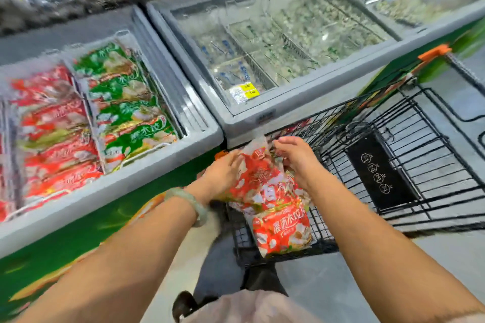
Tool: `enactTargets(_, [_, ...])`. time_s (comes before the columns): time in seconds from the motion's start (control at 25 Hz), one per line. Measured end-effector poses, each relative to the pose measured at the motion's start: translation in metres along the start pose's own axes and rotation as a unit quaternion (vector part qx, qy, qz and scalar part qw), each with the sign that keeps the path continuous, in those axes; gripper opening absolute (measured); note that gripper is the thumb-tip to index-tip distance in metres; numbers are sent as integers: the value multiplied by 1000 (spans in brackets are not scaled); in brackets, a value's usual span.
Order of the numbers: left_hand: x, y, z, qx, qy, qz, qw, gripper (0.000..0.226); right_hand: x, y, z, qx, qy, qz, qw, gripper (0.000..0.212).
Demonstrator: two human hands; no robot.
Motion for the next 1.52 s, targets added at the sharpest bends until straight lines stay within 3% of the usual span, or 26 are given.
enactTargets(0.16, [32, -57, -65, -53, -218, -36, 974, 32, -37, -29, 35, -53, -6, 73, 996, 14])
enactTargets(0.24, [45, -87, -98, -60, -302, -29, 951, 23, -60, -49, 73, -30, -8, 114, 993, 15])
enactTargets(0.4, [73, -138, -147, -35, -351, -25, 935, 28, -78, -73, 139, 11, -58, 130, 990, 16])
enactTargets(0.56, [106, -184, -192, -40, -473, -30, 880, 38, -85, -98, 206, 92, -62, 148, 983, 43])
enactTargets(0.68, [131, -205, -219, -57, -506, -42, 860, 40, -89, -100, 250, 116, 65, 185, 974, 63])
enactTargets(0.84, [176, -219, -245, -94, -543, -68, 832, 39, -77, -104, 306, 160, 89, 153, 971, 56])
enactTargets(1.08, [266, -225, -274, -134, -603, -140, 774, 41, -56, -83, 376, 236, 14, 153, 960, 58])
enactTargets(1.32, [353, -192, -306, -185, -604, -207, 747, 43, -23, -33, 463, 272, -91, 140, 948, 55])
enactTargets(1.52, [399, -164, -317, -198, -661, -250, 679, 40, 11, 17, 546, 307, -169, 128, 928, 59])
Point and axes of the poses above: each hand's wrist, its own y-axis towards the middle knuckle, its own z-axis out of the palm, x = y × z, the point moved 10 cm from there along y, towards the middle knuckle, and after that the axes turned 2 degrees about y, right-handed, at the moved point
